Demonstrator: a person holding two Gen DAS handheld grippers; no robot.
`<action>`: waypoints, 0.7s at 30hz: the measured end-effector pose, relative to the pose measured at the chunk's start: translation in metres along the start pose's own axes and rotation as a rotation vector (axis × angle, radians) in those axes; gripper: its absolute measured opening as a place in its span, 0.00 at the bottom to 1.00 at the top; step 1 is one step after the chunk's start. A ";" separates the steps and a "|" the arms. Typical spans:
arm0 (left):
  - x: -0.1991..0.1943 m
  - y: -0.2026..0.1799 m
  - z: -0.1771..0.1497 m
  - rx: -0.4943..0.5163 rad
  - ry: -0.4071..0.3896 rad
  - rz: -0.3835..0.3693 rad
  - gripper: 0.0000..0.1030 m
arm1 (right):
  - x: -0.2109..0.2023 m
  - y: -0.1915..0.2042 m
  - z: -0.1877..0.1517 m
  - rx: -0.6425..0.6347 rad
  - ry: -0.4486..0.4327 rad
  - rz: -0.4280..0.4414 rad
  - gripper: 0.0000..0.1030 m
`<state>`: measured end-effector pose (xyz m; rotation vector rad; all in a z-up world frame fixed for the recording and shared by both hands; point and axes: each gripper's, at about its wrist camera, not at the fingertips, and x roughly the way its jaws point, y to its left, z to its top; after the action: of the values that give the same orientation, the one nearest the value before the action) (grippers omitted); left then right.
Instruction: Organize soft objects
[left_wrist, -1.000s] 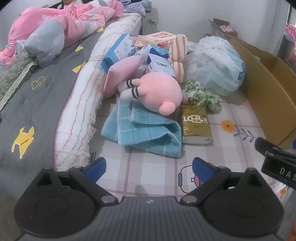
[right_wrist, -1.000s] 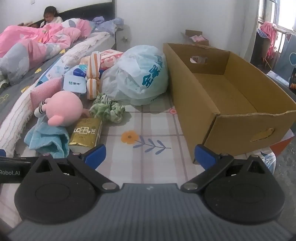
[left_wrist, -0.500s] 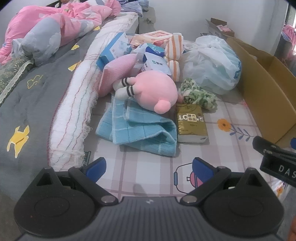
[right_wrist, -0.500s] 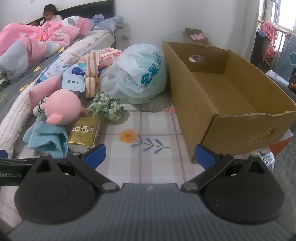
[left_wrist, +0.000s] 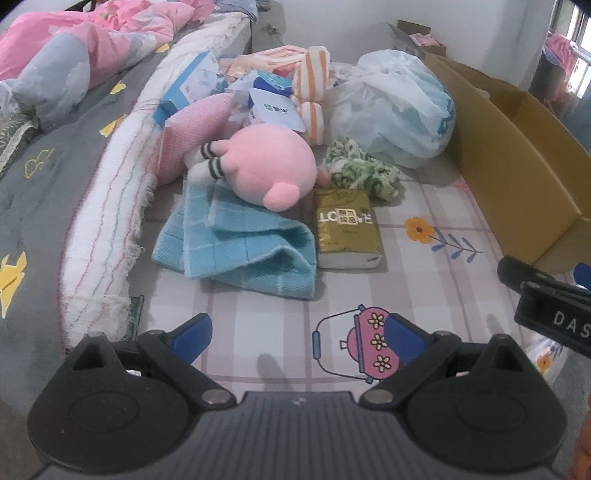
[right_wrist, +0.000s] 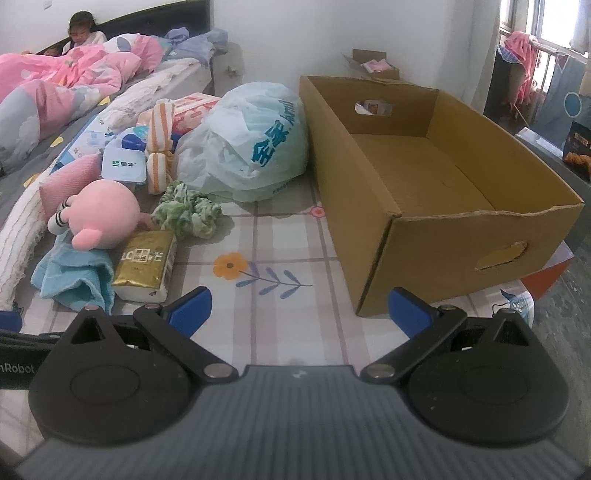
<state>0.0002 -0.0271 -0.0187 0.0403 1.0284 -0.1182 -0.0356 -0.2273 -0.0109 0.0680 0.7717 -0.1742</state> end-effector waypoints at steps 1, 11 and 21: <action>0.000 -0.001 0.000 0.001 0.001 -0.001 0.97 | 0.000 -0.001 0.000 0.003 0.001 0.000 0.99; 0.000 -0.005 0.003 0.012 0.002 -0.008 0.97 | 0.001 -0.002 -0.001 0.003 0.002 -0.006 0.99; -0.001 -0.006 0.004 0.017 0.001 0.001 0.97 | 0.002 -0.005 0.000 0.011 0.012 -0.004 0.99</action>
<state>0.0027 -0.0333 -0.0161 0.0560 1.0280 -0.1264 -0.0351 -0.2323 -0.0124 0.0780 0.7831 -0.1819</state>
